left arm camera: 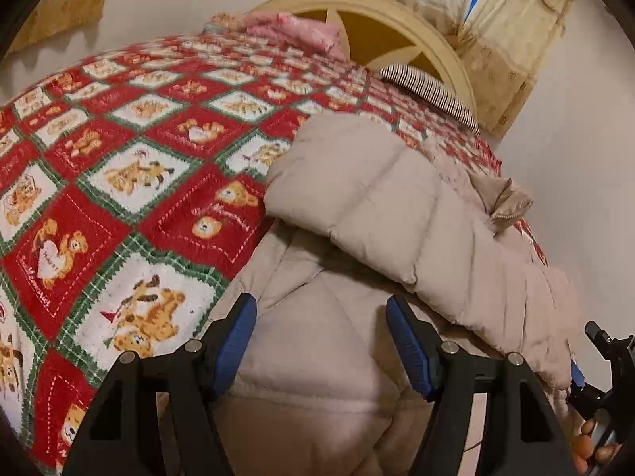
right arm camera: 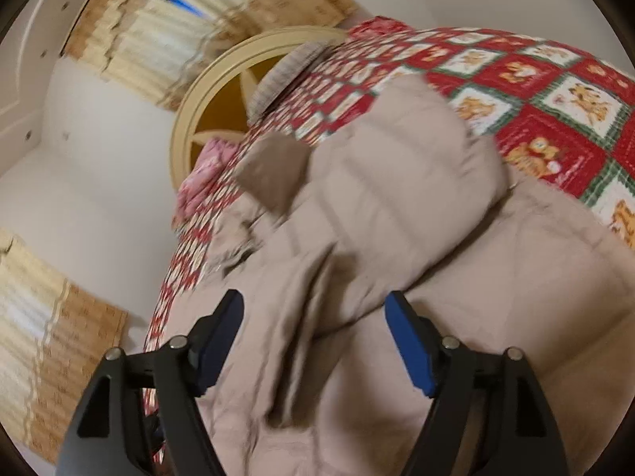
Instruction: Fold large clothes
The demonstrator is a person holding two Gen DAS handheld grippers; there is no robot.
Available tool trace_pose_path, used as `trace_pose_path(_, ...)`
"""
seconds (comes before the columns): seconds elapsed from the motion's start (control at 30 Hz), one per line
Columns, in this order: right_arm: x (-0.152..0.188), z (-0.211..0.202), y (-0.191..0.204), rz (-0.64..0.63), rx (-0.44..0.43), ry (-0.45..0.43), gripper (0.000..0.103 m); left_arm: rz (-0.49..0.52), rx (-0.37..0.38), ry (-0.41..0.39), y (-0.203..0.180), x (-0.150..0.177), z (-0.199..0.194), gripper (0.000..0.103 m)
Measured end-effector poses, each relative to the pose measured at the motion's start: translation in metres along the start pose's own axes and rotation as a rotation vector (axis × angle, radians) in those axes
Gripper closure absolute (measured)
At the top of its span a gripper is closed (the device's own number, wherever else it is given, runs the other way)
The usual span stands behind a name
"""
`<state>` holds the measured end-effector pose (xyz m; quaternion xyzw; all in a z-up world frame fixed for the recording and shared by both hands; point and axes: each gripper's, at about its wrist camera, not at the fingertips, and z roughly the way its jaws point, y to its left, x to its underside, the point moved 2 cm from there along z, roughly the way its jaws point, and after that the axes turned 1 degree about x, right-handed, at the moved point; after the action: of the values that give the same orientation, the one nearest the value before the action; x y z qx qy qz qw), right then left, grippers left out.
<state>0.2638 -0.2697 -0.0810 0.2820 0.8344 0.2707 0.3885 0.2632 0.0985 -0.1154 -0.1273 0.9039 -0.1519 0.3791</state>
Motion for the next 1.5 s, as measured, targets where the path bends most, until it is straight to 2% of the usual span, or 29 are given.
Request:
trace_pose_path(0.1,0.011,0.021,0.019,-0.083,0.021,0.075,0.028,0.056,-0.046,-0.004,-0.012,0.005,0.002,0.033)
trace_pose_path(0.13,0.013,0.029,0.024,-0.123,0.052,0.101,0.046,0.056,-0.047,-0.002,-0.012,0.006,0.001,0.033)
trace_pose_path(0.17,0.017,0.040,0.031,-0.180,0.099,0.136,0.073,0.050,-0.040,-0.003,-0.011,0.006,0.001,0.033)
trace_pose_path(0.2,0.020,0.047,0.035,-0.210,0.111,0.165,0.081,0.038,-0.028,-0.005,-0.009,0.006,0.000,0.033)
trace_pose_path(0.27,0.020,0.052,0.043,-0.253,0.136,0.174,0.088,0.012,-0.005,-0.009,-0.001,0.003,0.001,0.033)
trace_pose_path(0.4,0.007,0.037,0.074,-0.418,0.170,0.079,0.091,-0.002,0.006,-0.008,0.005,0.002,0.002,0.033)
trace_pose_path(0.5,-0.016,0.026,0.098,-0.538,0.190,0.003,0.092,0.008,-0.001,-0.005,0.003,0.002,0.004,0.031)
trace_pose_path(0.57,-0.034,0.027,0.104,-0.613,0.242,-0.060,0.092,0.013,-0.002,-0.003,0.002,0.002,0.005,0.030)
trace_pose_path(0.6,-0.039,0.030,0.103,-0.635,0.271,-0.065,0.092,0.015,-0.004,-0.003,0.002,0.002,0.005,0.030)
trace_pose_path(0.7,-0.047,0.054,0.087,-0.678,0.360,-0.036,0.092,0.024,-0.011,-0.001,0.001,0.002,0.007,0.029)
trace_pose_path(0.83,-0.037,0.098,0.035,-0.659,0.431,0.085,0.090,0.032,-0.018,0.001,0.001,0.002,0.009,0.028)
trace_pose_path(1.07,-0.033,0.101,0.020,-0.629,0.418,0.088,0.089,0.059,-0.054,0.026,-0.007,-0.005,0.003,0.028)
trace_pose_path(1.23,-0.033,0.098,0.017,-0.613,0.398,0.089,0.088,0.133,-0.046,-0.031,-0.038,-0.045,-0.010,0.028)
trace_pose_path(1.33,-0.033,0.097,0.017,-0.607,0.390,0.088,0.088,0.152,-0.073,-0.056,-0.055,-0.072,0.005,0.028)
trace_pose_path(1.4,-0.032,0.097,0.017,-0.607,0.389,0.087,0.088,0.146,-0.126,-0.060,-0.056,-0.086,0.026,0.028)
trace_pose_path(1.5,-0.032,0.097,0.017,-0.607,0.390,0.090,0.088,0.117,-0.211,-0.004,-0.047,-0.088,0.061,0.028)
